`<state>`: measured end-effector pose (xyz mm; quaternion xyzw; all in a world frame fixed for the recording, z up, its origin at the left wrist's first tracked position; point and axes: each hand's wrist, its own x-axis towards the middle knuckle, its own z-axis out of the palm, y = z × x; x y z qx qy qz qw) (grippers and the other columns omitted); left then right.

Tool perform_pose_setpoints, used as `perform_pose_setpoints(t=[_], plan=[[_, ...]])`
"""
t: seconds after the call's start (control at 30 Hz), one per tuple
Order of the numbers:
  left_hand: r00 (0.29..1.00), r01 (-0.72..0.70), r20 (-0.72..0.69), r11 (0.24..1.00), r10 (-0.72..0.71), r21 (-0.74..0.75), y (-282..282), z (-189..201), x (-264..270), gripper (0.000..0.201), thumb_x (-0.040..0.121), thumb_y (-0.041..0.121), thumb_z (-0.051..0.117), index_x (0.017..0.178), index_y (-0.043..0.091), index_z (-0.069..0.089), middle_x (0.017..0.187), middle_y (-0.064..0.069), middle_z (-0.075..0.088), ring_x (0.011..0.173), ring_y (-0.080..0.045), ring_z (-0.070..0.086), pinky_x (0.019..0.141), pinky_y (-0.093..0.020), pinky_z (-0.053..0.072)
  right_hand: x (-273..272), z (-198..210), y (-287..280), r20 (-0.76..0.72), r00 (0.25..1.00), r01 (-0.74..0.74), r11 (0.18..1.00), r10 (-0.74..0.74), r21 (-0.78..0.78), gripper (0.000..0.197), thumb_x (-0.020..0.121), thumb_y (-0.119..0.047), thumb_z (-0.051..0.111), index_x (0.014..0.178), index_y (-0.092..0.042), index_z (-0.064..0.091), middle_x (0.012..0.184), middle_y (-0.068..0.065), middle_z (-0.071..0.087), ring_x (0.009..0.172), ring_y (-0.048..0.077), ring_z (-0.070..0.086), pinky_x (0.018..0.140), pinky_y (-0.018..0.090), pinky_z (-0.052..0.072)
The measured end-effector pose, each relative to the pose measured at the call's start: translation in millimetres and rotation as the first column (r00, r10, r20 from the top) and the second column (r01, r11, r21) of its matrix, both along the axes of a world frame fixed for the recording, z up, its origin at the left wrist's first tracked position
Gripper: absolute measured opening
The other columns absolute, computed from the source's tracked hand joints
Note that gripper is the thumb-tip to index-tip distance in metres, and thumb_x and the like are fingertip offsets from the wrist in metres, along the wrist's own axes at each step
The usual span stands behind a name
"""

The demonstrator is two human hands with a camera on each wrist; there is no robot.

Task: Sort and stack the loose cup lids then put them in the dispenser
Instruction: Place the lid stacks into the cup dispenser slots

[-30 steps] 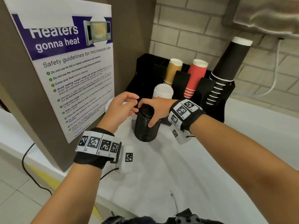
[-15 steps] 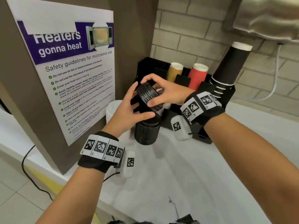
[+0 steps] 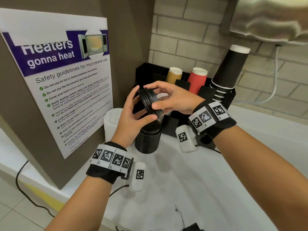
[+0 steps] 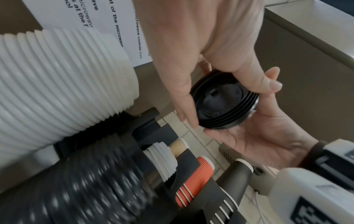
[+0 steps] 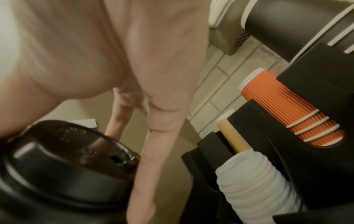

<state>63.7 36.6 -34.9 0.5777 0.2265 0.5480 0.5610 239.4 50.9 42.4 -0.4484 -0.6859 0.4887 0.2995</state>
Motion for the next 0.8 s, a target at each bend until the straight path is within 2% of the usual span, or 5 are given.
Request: perform_pose_setpoints(t=[0.13,0.23,0.5,0.67,0.8], plan=[[0.999,0.037,0.022,0.999,-0.036,-0.016,4,4,-2,0.08,0.067,0.026,0.08,0.133,0.047,0.04,0.147,-0.007,0.043,0.132,-0.028,0.05,0.103,-0.054,0.045,9,2,-6,0.081,0.993,-0.094,0.987,0.084,0.133,0.086,0.074,-0.007,0.078,0.145,-0.028,0.034,0.135,-0.001,0.049,0.122,0.016,0.055,0.102,0.035,0.047],[0.992,0.121,0.052,0.991,-0.119,-0.05,8,6,-1,0.077,0.071,0.023,0.077,0.136,0.04,0.039,0.141,-0.01,0.047,0.119,-0.023,0.061,0.089,-0.043,0.055,7,3,-9,0.228,0.97,-0.148,0.956,0.09,0.255,0.096,0.068,-0.011,0.084,0.145,-0.03,0.032,0.133,-0.018,0.047,0.128,0.004,0.046,0.104,0.024,0.042],[0.986,0.155,0.093,0.976,-0.142,-0.151,5,11,13,0.073,0.078,0.029,0.067,0.141,0.027,0.031,0.135,-0.008,0.051,0.125,-0.027,0.055,0.084,-0.031,0.056,8,5,-11,0.344,0.935,-0.086,0.883,-0.089,0.461,0.091,0.066,-0.024,0.086,0.143,-0.026,0.038,0.129,-0.016,0.051,0.122,0.0,0.05,0.097,0.018,0.047],[0.991,0.133,0.034,0.975,-0.129,-0.178,10,10,16,0.087,0.073,0.045,0.064,0.149,0.029,0.024,0.139,-0.004,0.049,0.123,-0.023,0.057,0.099,-0.035,0.051,25,12,-8,0.344,0.919,-0.003,0.868,-0.193,0.496,0.086,0.066,-0.019,0.087,0.14,-0.021,0.043,0.131,-0.007,0.053,0.12,0.002,0.05,0.102,0.018,0.041],[0.999,0.046,0.032,0.973,-0.039,-0.228,16,8,8,0.07,0.077,0.052,0.057,0.14,0.031,0.036,0.133,0.003,0.05,0.118,-0.02,0.06,0.1,-0.034,0.049,59,9,7,0.365,0.813,0.221,0.82,-0.454,0.528,0.087,0.065,-0.022,0.087,0.14,-0.019,0.043,0.133,-0.004,0.052,0.123,0.014,0.049,0.107,0.031,0.039]])
